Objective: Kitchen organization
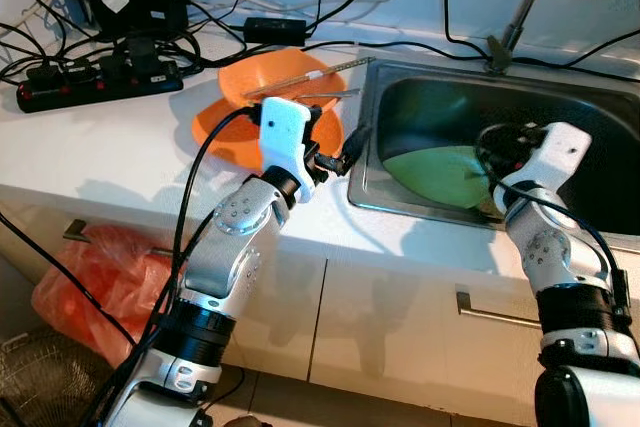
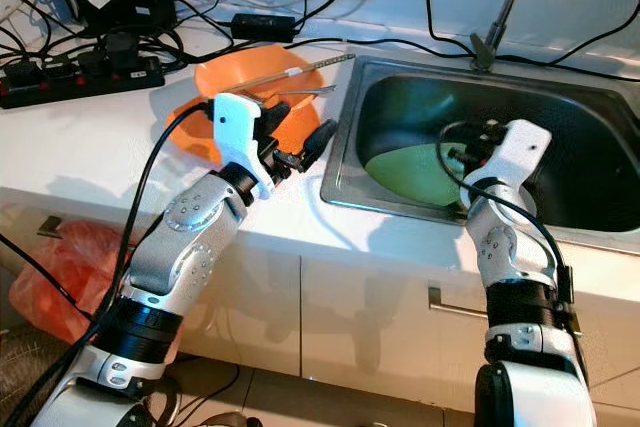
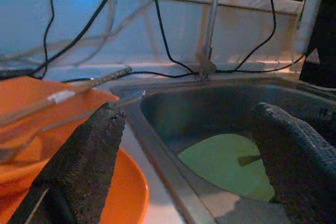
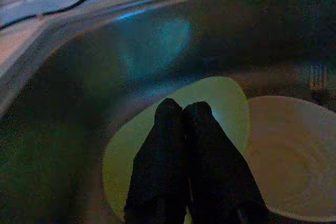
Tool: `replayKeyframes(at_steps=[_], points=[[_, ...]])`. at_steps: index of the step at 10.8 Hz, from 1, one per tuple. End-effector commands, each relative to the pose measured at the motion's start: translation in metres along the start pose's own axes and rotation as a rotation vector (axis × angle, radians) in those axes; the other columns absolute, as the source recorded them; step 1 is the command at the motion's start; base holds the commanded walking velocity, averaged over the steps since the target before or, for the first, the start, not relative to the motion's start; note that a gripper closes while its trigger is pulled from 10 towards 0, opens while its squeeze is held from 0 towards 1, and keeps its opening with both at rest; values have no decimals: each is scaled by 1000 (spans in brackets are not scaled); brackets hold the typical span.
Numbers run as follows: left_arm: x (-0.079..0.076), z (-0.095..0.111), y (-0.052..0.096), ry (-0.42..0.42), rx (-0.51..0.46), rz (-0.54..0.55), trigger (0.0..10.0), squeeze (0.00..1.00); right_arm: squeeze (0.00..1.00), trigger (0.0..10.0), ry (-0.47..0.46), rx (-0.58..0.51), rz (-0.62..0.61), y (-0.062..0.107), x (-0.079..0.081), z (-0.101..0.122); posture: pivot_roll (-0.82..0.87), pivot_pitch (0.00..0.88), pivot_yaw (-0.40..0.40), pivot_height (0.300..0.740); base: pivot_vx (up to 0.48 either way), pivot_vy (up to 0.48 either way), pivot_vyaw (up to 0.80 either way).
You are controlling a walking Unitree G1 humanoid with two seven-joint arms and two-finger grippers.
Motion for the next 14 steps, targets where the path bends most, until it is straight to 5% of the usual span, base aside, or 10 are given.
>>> replayKeyframes(at_steps=[1, 2, 3, 9, 10, 12, 13, 14], points=[[-4, 17, -4, -52, -65, -11, 10000, 0, 0, 10000, 16, 7, 29, -2, 7, 3, 25, 0, -35, 740, 0, 0, 0], [-3, 21, -5, -70, -81, -8, 10000, 0, 878, 10000, 16, 12, 33, -2, 7, 2, 27, 0, -35, 740, 0, 0, 0], [-1, 24, -6, -93, -92, -4, 10000, 0, 1000, 10000, 14, 21, 38, -2, 8, 0, 28, 0, -35, 740, 0, 0, 0], [11, 22, -8, -220, -89, 29, 10000, 0, 1000, 10000, -5, 50, 106, 9, 14, -14, 24, 0, -33, 740, 0, 0, 0], [13, 16, -11, -253, -57, 12, 10000, 0, 1000, 10000, -25, 39, 142, 12, 23, -12, 22, 0, -30, 740, 0, 0, 0], [21, 10, -20, -371, -11, -20, 10000, 0, 925, 10000, -96, 17, 426, 40, 66, -1, 22, 0, -19, 740, 0, 0, 0], [27, 7, -23, -419, 19, -35, 10000, 0, 0, 10000, -134, 23, 609, 69, 86, 2, 15, 9, -10, 740, 0, 0, 0], [30, 6, -25, -435, 25, -40, 10000, 0, 0, 10000, -136, 21, 633, 78, 87, 2, 0, 23, 3, 740, 0, 0, 0]])
Point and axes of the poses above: a point about 5 cm out from each wrist's last joint towards the gripper, its own y axis pointing back from the gripper into the wrist, its own z axis along the axis of the wrist's last joint, x = y × z, the point moved 2 cm from there along -y, pointing out of the wrist towards the gripper, and after that the axes turned 1 degree about y, right-handed, at the moved point
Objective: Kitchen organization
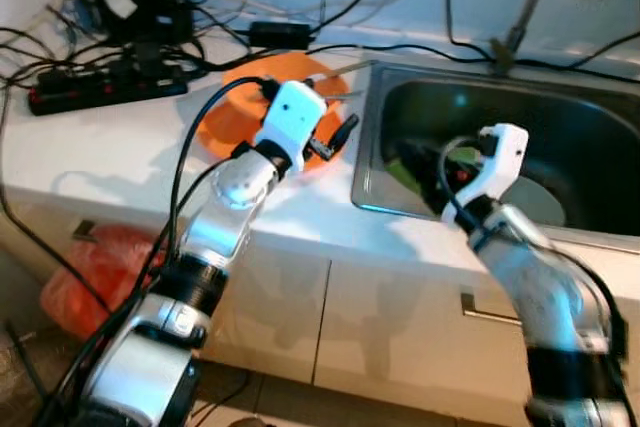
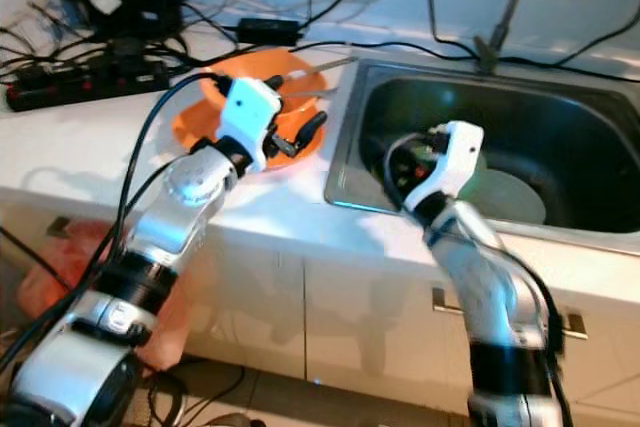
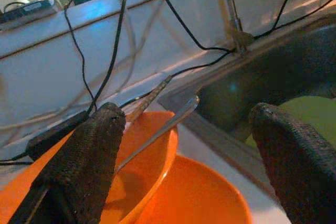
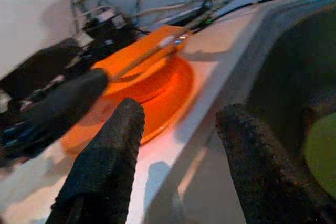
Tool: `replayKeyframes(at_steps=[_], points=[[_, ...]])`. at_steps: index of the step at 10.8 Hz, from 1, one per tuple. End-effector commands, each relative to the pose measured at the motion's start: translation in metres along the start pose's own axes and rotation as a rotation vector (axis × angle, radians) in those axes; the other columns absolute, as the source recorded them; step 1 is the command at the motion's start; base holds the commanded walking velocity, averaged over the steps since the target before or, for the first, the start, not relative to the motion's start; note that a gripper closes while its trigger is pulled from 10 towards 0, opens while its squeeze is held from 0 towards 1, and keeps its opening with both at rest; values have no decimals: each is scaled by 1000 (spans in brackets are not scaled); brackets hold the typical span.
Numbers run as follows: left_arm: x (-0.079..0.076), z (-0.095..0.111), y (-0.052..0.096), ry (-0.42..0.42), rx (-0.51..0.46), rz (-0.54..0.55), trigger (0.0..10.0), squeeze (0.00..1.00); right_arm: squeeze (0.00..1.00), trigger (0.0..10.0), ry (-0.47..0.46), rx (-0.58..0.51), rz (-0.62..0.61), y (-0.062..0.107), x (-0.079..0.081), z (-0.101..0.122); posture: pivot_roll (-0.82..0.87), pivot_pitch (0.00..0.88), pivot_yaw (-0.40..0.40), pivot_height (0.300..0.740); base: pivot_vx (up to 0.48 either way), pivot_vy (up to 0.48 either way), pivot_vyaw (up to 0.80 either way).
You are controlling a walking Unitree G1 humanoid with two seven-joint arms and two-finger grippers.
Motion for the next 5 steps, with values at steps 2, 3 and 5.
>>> replayKeyframes(at_steps=[2, 3, 5], points=[[3, 3, -10, -54, -5, -40, 10000, 0, 0, 10000, -4, 9, 15, 21, 10, -3, -40, 59, 19, 740, 0, 0, 0], [3, 3, -12, -61, -8, -50, 10000, 0, 0, 10000, -18, 10, 8, 28, 12, -3, -67, 78, 27, 740, 0, 0, 0], [3, 4, -24, -129, 3, -80, 10000, 0, 0, 10000, -29, 29, 130, 47, 37, -1, -111, 109, 33, 740, 0, 0, 0]])
Point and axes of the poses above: a point about 5 cm out from each wrist's last joint towards the gripper, its own y axis pointing back from the gripper into the wrist, its own z axis along the axis of the wrist's last joint, x = y × z, the point moved 2 cm from there along -y, pointing out of the wrist towards the gripper, and after that the axes turned 1 degree about y, right-handed, at the moved point
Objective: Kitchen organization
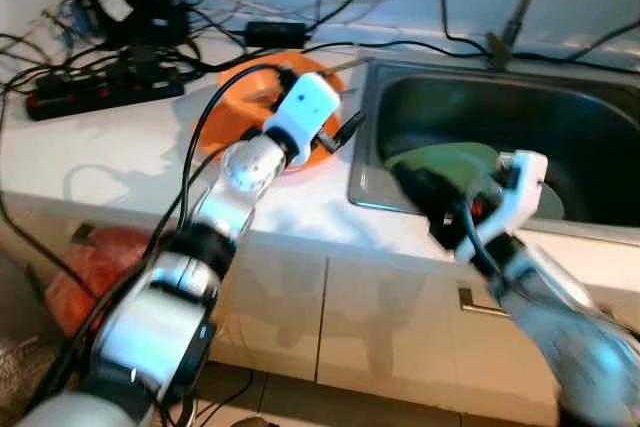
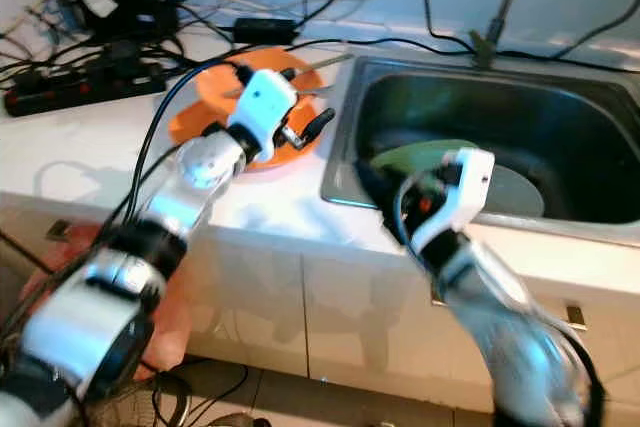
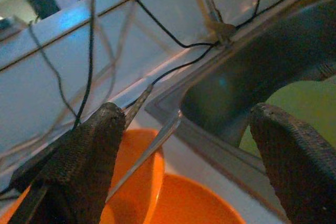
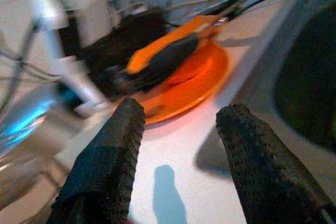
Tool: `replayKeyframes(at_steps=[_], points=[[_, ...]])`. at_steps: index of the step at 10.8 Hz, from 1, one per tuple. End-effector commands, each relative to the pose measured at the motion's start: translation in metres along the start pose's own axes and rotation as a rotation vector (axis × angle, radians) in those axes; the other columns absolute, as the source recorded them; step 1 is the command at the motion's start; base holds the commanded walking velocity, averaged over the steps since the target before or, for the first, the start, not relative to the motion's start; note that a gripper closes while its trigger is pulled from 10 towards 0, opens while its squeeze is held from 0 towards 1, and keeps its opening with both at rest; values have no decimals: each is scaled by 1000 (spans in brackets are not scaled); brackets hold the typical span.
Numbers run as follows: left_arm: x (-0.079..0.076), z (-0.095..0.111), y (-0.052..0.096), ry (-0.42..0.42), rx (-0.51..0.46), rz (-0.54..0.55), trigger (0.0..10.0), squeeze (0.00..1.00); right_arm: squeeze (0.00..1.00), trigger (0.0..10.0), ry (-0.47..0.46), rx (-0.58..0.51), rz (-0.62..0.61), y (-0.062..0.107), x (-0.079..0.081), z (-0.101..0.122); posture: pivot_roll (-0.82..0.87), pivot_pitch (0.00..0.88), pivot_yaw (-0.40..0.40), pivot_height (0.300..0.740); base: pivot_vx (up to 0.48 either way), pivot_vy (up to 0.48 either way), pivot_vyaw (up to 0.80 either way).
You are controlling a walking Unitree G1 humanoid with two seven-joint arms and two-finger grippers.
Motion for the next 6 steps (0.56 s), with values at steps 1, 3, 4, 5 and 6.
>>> replayKeyframes(at_steps=[1, 3, 4, 5, 6], points=[[-2, 4, -3, -32, -8, -21, 10000, 0, 0, 10000, 9, 5, 46, 5, 12, 2, -126, 121, 36, 740, 0, 0, 0], [-3, 3, -10, -79, 20, -35, 10000, 0, 0, 10000, 4, 12, 85, 11, 27, 3, -145, 144, 44, 740, 0, 0, 0], [0, 3, -12, -114, 41, -28, 10000, 0, 0, 10000, -1, 21, 94, 14, 31, 3, -145, 144, 44, 740, 0, 0, 0], [7, 1, -12, -158, 72, -4, 10000, 0, 0, 10000, -2, 29, 95, 17, 35, 1, -152, 158, 45, 740, 0, 0, 0], [11, 0, -12, -183, 86, 10, 10000, 0, 0, 10000, -4, 31, 95, 18, 36, 1, -156, 170, 46, 740, 0, 0, 0]])
Point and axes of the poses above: a point about 5 cm out from each wrist's last joint towards the gripper, its own y axis pointing back from the gripper into the wrist, its own z axis along the axis of the wrist's last joint, x = y × z, the point moved 2 cm from there along -y, pointing out of the wrist towards the gripper, and after that the axes turned 1 degree about y, right-handed, at the moved point
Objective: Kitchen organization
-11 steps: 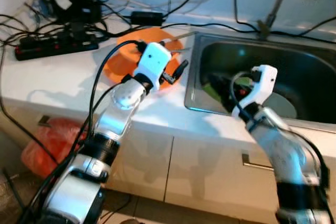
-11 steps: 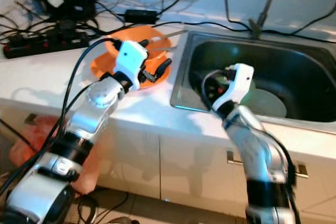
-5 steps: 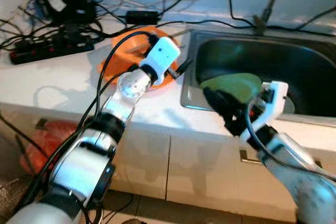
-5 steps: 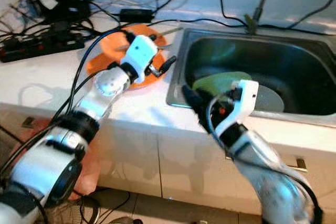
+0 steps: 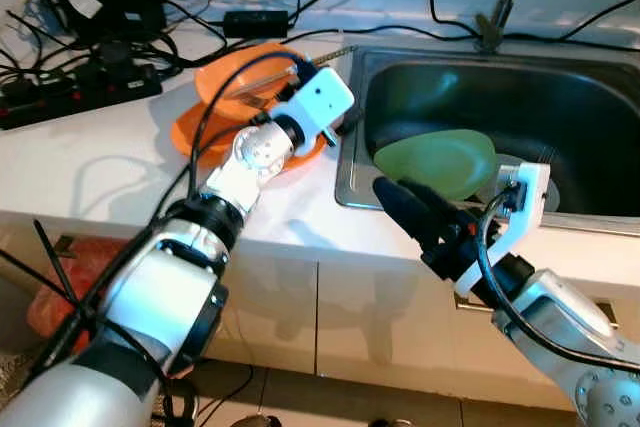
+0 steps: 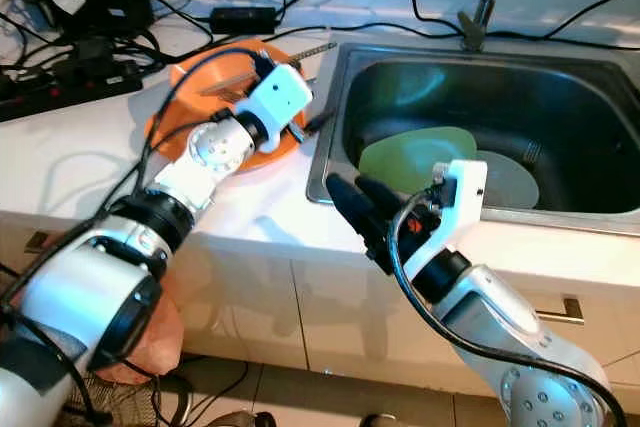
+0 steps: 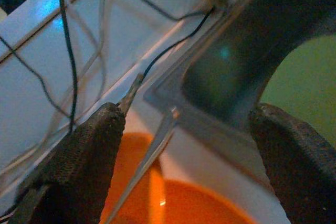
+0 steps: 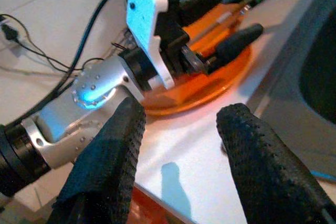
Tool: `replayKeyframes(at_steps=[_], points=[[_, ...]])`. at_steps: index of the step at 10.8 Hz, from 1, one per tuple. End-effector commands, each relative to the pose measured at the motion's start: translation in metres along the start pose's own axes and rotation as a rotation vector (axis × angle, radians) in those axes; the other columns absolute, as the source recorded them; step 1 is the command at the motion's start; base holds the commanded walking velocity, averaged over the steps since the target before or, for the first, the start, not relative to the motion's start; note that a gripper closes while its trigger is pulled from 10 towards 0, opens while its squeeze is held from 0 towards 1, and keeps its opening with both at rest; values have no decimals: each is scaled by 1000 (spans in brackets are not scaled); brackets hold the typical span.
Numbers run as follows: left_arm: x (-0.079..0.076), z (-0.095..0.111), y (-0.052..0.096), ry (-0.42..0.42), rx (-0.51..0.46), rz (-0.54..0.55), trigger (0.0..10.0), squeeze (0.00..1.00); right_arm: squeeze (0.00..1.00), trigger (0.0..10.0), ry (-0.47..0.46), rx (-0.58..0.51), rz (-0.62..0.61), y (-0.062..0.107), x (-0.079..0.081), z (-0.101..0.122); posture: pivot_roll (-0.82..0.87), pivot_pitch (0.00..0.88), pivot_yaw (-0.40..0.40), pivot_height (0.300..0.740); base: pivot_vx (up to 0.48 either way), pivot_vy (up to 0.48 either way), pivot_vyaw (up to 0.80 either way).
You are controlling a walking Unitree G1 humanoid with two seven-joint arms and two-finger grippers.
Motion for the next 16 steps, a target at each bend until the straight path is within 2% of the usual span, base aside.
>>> replayKeyframes(at_steps=[1, 3, 4, 5, 6, 11, 16], points=[[10, 2, 0, -64, 12, 26, 10000, 0, 0, 10000, 3, 4, 16, 2, 7, 0, -158, 182, 47, 740, 0, 0, 0], [17, 0, 0, -95, 37, 47, 10000, 0, 0, 10000, -8, 12, 4, 4, 9, -2, -164, 194, 49, 740, 0, 0, 0], [17, -1, -1, -97, 50, 46, 2941, 0, 0, 10000, -12, 12, -6, 5, 8, -2, -165, 195, 53, 740, 0, 0, 0], [16, -1, -1, -102, 57, 46, 2941, 0, 0, 10000, -14, 11, -14, 5, 8, -2, -165, 195, 53, 740, 0, 0, 0], [14, 1, -2, -111, 53, 30, 0, 0, 0, 10000, -18, 8, -19, 6, 8, -1, -167, 196, 53, 740, 0, 0, 0], [13, 1, -3, -114, 57, 21, 0, 0, 0, 10000, -19, 4, -38, 4, 5, 0, -167, 186, 57, 740, 0, 0, 0], [21, 2, -2, -133, 61, 62, 0, 0, 0, 10000, -15, 1, -51, 2, 3, 1, -166, 184, 51, 740, 0, 0, 0]])
Point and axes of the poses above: a point about 5 cm out from each wrist's last joint towards the gripper, its own y axis pointing back from the gripper into the wrist, its own z axis along the axis of the wrist's last joint, x = y × z, the point moved 2 cm from there along -y, pointing out of the wrist towards the gripper, and after that the axes turned 1 degree about y, right-handed, at the moved point
